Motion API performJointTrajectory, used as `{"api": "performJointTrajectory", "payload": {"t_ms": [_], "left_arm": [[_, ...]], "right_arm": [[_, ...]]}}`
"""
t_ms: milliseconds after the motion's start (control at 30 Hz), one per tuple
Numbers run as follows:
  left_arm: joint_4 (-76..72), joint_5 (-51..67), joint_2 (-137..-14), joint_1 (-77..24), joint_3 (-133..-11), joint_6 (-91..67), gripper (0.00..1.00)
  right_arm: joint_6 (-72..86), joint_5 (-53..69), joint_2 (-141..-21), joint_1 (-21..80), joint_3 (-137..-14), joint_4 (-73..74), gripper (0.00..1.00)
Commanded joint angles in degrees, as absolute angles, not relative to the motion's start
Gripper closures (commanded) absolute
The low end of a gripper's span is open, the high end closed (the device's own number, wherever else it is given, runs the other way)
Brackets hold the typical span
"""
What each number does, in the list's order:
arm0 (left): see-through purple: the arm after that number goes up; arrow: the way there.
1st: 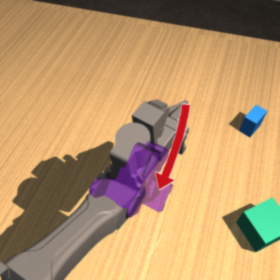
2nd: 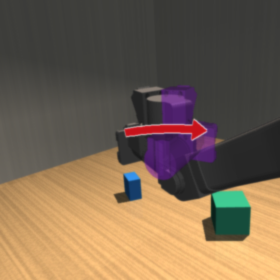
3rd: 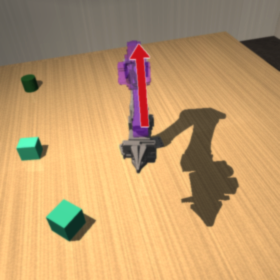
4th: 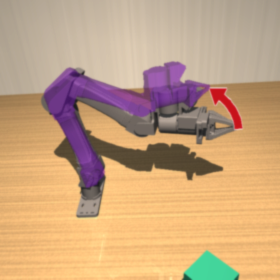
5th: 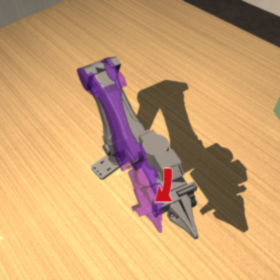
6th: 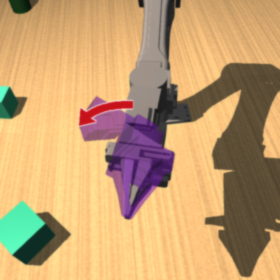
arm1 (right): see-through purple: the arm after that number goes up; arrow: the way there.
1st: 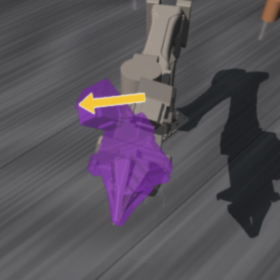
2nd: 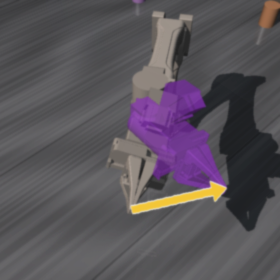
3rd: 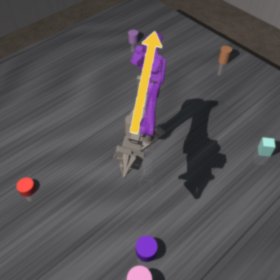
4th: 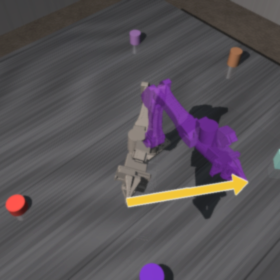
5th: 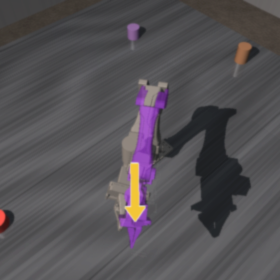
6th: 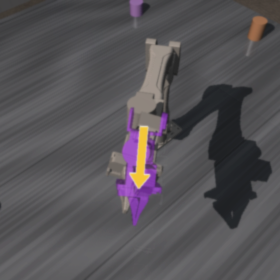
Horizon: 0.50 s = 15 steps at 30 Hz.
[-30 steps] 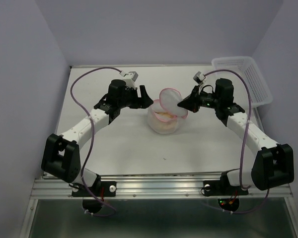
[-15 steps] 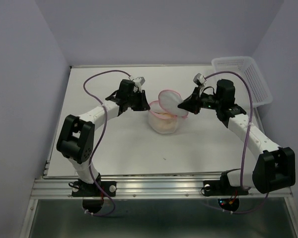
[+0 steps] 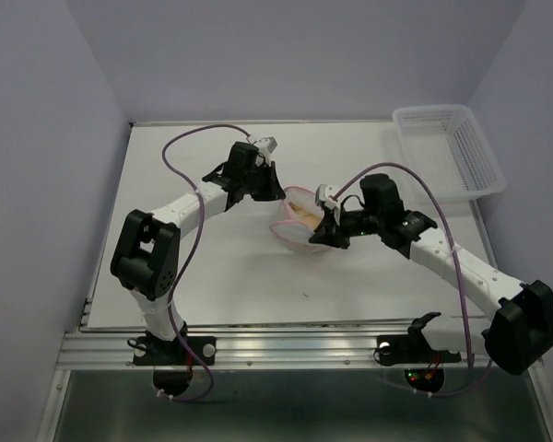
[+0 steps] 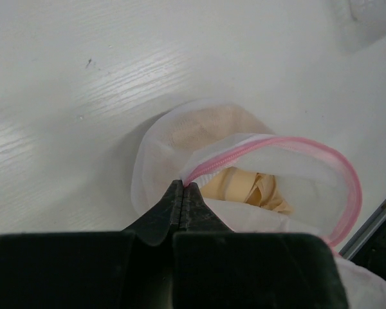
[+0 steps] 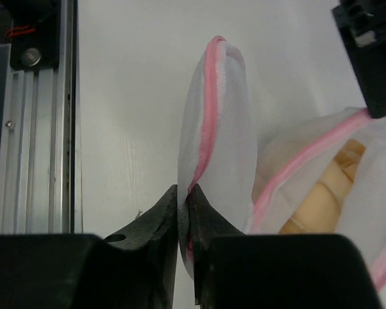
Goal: Unzip the laundry bag and remove the bra
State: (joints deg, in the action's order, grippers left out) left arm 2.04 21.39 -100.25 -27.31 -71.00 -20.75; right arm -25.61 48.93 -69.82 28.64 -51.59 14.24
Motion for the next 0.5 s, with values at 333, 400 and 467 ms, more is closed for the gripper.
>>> {"api": "performJointTrajectory", "payload": {"t_ms": [333,400,467], "left_arm": [[1.4,22.5,-93.6,-28.1,-69.3,-20.4,1.0],[1.7,21.6,-92.3,-28.7,-68.6,-20.4,1.0],[3.3,20.5,-91.5,-29.4,-68.6,-20.5,1.0]], "right_arm": [[-20.6,22.4,-65.6,40.4,-50.6,14.4,0.0],[-14.5,16.0,-64.8,40.4,-52.5,13.3,0.0],[-6.5,12.3,-64.9,40.4,-54.0,11.3,0.0]]}}
